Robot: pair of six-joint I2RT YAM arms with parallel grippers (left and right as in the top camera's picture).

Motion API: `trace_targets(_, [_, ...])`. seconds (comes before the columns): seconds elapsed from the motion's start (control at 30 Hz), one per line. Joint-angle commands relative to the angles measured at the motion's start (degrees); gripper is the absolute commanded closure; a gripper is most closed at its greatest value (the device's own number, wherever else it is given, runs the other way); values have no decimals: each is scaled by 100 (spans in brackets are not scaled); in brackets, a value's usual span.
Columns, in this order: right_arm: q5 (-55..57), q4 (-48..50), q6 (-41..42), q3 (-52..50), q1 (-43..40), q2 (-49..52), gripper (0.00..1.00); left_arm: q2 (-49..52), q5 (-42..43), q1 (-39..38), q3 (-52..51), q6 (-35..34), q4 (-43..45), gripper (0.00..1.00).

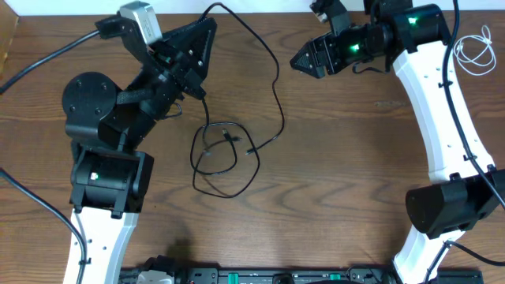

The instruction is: Untangle cables

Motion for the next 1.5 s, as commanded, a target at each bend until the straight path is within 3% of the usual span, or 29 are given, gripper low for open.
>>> trace_targets(0.0, [-282, 87, -527, 15, 140, 28, 30, -48, 337, 9, 92, -664, 155, 93])
trace_targets(0.27, [-1510, 343, -1991, 15, 179, 28, 28, -149, 433, 9, 208, -975, 262, 93])
trace_targets(0.4, [-1508, 750, -1982, 15, 356, 83, 27, -151, 629, 9, 289, -1102, 262, 93])
trace_targets(0.57, [-1353, 1574, -1425, 15, 807, 260, 37, -164, 927, 9, 289, -1268, 236, 93])
trace_targets(0.67, [-1005, 1989, -1008, 15, 918, 308, 60, -164, 1054, 9, 289, -1263, 190, 93])
trace_targets(0.7, [-831, 2072, -800, 15, 922, 308, 83, -164, 1051, 9, 289, -1261, 87, 93])
trace_targets(0.73, [-640, 2109, -568, 15, 881, 299, 99, -160, 1047, 9, 289, -1255, -83, 93])
trace_targets(0.9, [109, 2011, 326, 17, 492, 63, 99, -70, 1003, 9, 284, -778, -837, 92])
trace_targets(1.13, [1853, 1580, 909, 17, -199, -957, 99, 393, 1003, 9, 282, -393, -1762, 56])
trace_targets(1.3, [2492, 1416, 914, 17, -710, -1825, 99, 920, 1008, 9, 282, -308, -2280, 51])
trace_targets(1.47, [2813, 1239, 914, 17, -1338, -2339, 99, 1357, 975, 9, 282, 446, -2940, 50])
